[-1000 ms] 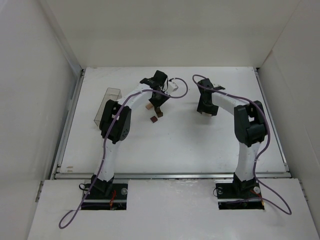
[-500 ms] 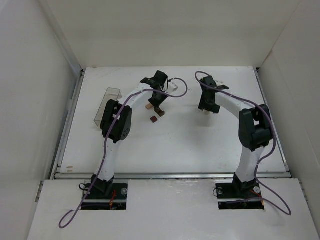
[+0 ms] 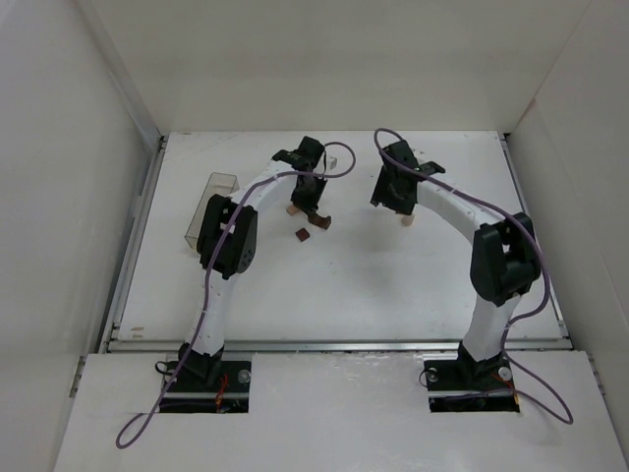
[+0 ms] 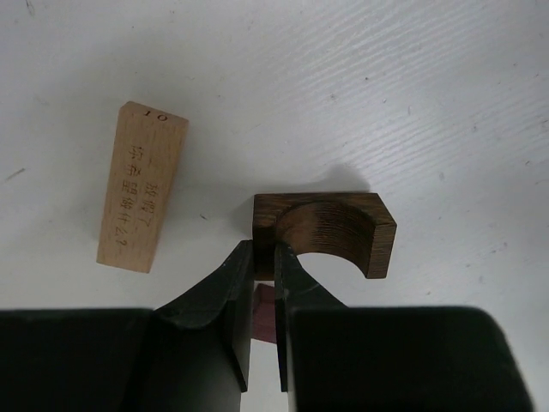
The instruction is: Build the wood block tower
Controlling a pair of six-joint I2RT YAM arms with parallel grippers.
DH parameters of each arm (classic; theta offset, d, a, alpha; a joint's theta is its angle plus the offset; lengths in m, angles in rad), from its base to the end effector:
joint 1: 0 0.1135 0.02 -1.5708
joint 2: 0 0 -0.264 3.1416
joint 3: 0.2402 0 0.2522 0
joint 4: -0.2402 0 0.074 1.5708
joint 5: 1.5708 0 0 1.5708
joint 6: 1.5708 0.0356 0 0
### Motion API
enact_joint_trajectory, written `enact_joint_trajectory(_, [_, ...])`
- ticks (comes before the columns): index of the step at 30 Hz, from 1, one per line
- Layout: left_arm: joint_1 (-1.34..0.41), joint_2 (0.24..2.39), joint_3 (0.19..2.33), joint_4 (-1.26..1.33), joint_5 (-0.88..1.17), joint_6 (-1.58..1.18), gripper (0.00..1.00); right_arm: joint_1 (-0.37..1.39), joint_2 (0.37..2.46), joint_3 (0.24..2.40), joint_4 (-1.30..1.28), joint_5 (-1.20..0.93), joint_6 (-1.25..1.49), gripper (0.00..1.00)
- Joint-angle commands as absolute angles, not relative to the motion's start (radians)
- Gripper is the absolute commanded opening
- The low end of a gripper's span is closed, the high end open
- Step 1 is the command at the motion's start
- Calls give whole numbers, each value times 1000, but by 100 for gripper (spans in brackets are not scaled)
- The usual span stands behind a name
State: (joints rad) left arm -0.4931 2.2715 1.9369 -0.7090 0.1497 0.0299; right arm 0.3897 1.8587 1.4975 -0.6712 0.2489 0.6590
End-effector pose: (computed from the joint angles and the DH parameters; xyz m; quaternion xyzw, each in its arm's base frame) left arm 0.4346 -0.2396 0.1972 0.2677 0.9250 -0.1299 0.2363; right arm 0.3742 0.1442 0.2430 0.1611 0.9434 0.0285 0.2884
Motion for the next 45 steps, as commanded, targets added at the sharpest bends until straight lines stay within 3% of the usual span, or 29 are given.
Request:
enact_joint_trajectory(1, [-500,2299,1931,-750,189,-113,0,439,1876,1571,-649,219,672,65])
enact_joint_trajectory(8, [-491,2322,1965,-750,210,-158,0,500,1930,1600,-627,163,663,65])
enact_joint_trajectory(9, [-491,2332,1965,-750,221,-149,6,500,1946,1600,-627,153,663,65])
enact_joint_trajectory(10, [-491,2332,1965,-750,232,-149,21,509,1966,1615,-627,144,663,65])
enact_joint_trajectory(16, [-491,2310,1965,-750,232,-140,33,551,2009,1680,-618,120,653,65])
enact_joint_trajectory(39, [-348,2135,1976,-838,298,-31,28,637,2214,1930,-689,43,617,65])
enact_joint_trajectory(45, [-258,2115,1939,-811,209,-64,27,646,2273,1991,-690,21,655,65])
